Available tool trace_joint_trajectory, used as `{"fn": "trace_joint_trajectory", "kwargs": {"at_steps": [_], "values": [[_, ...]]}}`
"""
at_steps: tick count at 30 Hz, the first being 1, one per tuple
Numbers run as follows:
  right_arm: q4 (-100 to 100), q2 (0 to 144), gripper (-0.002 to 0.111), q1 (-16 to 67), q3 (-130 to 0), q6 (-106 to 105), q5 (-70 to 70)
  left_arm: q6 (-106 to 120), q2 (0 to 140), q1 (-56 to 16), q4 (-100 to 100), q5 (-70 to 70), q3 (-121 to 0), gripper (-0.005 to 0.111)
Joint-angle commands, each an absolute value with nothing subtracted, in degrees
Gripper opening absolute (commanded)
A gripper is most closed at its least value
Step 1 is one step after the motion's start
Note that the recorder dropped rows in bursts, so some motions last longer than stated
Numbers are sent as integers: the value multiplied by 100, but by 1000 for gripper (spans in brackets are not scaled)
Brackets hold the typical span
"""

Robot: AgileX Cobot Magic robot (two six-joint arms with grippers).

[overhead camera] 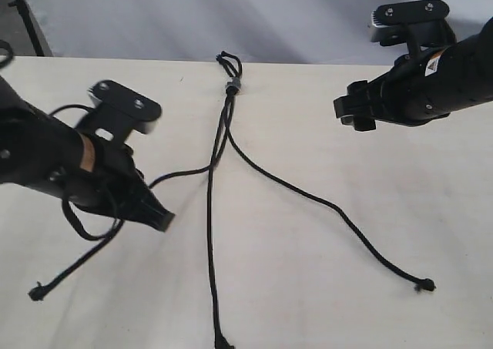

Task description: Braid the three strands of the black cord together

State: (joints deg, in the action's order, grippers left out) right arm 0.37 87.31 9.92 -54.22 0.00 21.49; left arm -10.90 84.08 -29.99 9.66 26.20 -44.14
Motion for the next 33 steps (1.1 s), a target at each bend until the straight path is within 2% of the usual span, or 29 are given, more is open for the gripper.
{"fn": "trace_joint_trajectory", "kwargs": {"at_steps": [1, 7, 13, 17, 28, 33], "values": [[0, 8710, 72, 964, -5437, 43, 2111, -1160, 8274, -2279, 1016, 2801, -4358, 0], [0, 8710, 72, 964, -5437, 43, 2111, -1034, 8455, -1745, 1033, 1809, -3766, 0], [411, 8710, 72, 1007, -5437, 58, 2223, -1034, 8601, -1674, 1033, 588, -3235, 0], [477, 8710, 72, 1337, -5437, 31, 2455, -1034, 8666, -1674, 1033, 461, -3176, 0], [754, 9648, 72, 3403, -5480, -232, 2655, -1072, 8998, -1674, 1023, 510, -3176, 0], [754, 10278, 72, 4172, -5929, -237, 2990, -1072, 8999, -1674, 996, 531, -3176, 0]]}}
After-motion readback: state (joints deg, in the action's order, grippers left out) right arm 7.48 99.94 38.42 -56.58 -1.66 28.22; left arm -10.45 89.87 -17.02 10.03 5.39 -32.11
